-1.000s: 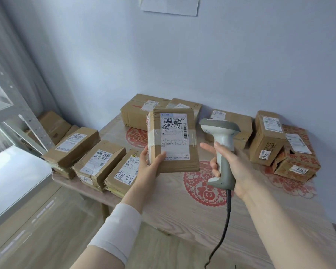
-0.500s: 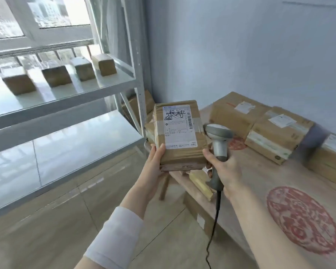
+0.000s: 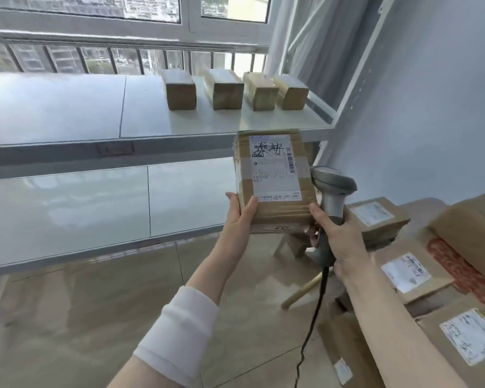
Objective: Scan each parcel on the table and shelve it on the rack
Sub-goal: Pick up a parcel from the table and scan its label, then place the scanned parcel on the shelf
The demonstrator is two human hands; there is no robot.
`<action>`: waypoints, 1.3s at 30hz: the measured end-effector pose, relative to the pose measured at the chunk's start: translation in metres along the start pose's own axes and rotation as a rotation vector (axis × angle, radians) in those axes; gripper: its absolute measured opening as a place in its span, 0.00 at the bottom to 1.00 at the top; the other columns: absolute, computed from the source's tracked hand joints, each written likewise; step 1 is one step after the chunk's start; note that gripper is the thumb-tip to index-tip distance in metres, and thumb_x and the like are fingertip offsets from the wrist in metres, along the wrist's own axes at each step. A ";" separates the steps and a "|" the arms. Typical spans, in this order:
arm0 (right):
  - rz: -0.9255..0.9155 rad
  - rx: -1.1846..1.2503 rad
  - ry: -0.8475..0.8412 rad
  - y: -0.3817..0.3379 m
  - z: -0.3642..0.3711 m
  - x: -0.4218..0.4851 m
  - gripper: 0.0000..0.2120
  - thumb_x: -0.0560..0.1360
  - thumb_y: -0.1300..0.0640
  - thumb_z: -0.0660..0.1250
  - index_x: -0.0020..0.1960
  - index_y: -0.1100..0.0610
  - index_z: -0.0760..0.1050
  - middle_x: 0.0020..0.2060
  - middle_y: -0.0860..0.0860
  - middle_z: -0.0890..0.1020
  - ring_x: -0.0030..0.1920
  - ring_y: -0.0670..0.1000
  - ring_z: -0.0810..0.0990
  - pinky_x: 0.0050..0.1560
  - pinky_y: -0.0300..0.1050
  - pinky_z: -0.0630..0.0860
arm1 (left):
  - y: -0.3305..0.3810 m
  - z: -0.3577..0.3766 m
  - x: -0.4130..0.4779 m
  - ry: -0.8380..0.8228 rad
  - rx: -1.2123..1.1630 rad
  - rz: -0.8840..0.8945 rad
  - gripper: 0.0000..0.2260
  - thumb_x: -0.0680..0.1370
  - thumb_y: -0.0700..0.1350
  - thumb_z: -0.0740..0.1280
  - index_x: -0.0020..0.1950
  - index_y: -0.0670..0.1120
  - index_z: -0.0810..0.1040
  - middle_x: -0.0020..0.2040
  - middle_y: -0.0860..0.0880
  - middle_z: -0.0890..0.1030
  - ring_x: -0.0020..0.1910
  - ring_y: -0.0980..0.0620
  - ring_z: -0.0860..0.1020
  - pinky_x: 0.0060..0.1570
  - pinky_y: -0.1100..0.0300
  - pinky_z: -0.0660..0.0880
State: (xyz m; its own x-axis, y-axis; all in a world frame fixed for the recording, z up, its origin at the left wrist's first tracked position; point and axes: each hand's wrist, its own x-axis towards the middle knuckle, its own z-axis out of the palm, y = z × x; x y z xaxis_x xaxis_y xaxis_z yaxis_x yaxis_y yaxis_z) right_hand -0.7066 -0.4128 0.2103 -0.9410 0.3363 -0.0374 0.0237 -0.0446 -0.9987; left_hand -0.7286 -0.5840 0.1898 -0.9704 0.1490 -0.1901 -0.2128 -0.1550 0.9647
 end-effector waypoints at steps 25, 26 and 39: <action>-0.017 0.057 -0.236 0.000 0.308 0.170 0.08 0.72 0.54 0.70 0.45 0.53 0.72 0.23 0.48 0.76 0.22 0.47 0.72 0.23 0.38 0.71 | 0.110 -0.251 0.182 0.181 0.051 0.093 0.32 0.80 0.55 0.55 0.77 0.51 0.39 0.75 0.56 0.55 0.65 0.64 0.57 0.62 0.67 0.53; -0.016 0.055 -0.230 -0.001 0.321 0.171 0.08 0.72 0.53 0.70 0.46 0.53 0.72 0.23 0.48 0.76 0.22 0.47 0.72 0.23 0.38 0.71 | 0.115 -0.263 0.187 0.173 0.048 0.094 0.32 0.80 0.56 0.55 0.77 0.51 0.40 0.75 0.55 0.55 0.65 0.63 0.57 0.62 0.66 0.53; 0.101 -0.056 -0.225 0.002 0.457 0.198 0.14 0.71 0.48 0.71 0.49 0.54 0.72 0.30 0.53 0.75 0.24 0.49 0.72 0.24 0.41 0.71 | 0.135 -0.385 0.234 0.245 0.114 0.024 0.31 0.80 0.59 0.52 0.77 0.45 0.49 0.71 0.48 0.65 0.67 0.50 0.68 0.64 0.60 0.67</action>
State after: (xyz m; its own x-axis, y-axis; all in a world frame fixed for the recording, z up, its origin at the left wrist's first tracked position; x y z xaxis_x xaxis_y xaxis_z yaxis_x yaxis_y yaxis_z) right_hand -1.0468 -0.7765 0.2160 -0.9842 0.1148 -0.1349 0.1343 -0.0127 -0.9909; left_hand -1.0287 -0.9465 0.2058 -0.9767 -0.0966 -0.1915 -0.1882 -0.0424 0.9812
